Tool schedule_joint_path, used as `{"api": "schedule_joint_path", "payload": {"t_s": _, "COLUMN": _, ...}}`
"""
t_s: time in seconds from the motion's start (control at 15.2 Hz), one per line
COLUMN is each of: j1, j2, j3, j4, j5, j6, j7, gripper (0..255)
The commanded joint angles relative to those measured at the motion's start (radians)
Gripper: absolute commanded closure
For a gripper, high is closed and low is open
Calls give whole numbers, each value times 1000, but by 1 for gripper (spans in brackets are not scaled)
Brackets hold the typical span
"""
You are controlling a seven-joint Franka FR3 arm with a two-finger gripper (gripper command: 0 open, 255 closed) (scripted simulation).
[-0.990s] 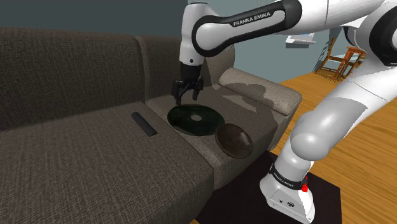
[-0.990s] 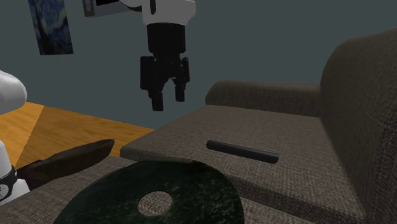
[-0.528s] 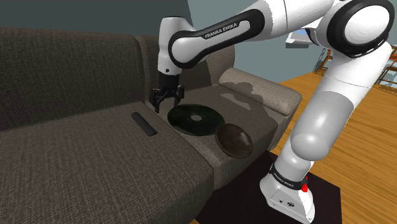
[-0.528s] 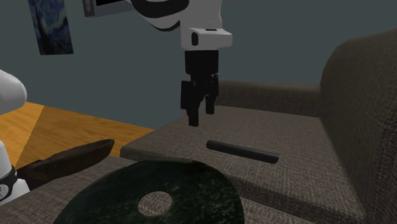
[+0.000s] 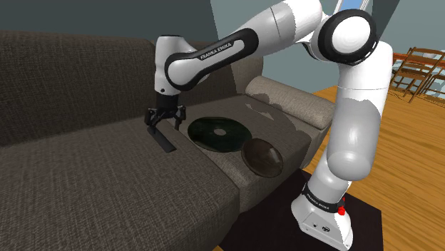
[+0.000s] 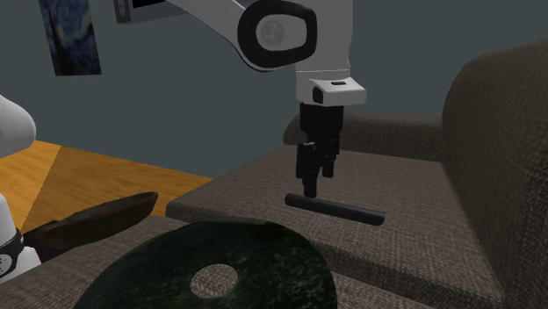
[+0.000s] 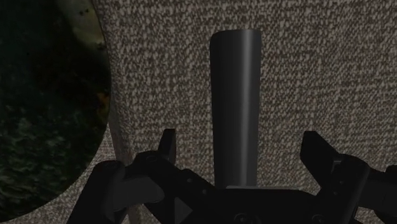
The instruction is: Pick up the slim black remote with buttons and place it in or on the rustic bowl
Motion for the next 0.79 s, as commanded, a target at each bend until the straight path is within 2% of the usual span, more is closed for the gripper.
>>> {"api": "schedule_joint_path", "payload": {"t_s": 0.0, "j1": 9, "j2": 33, "j3": -3, "j4": 14, "j5": -12, "j6": 18, "j7": 15, "gripper": 0}}
{"api": "schedule_joint_path", "payload": {"t_s": 0.4, "j1": 18, "j2": 74, "j3": -10, "j4": -8, "j5": -32, "j6": 80, "j7": 28, "gripper": 0}}
{"api": "schedule_joint_path", "payload": {"t_s": 0.73, "j1": 18, "j2": 74, "j3": -10, "j4": -8, "j5": -32, "j6": 80, "j7": 28, "gripper": 0}}
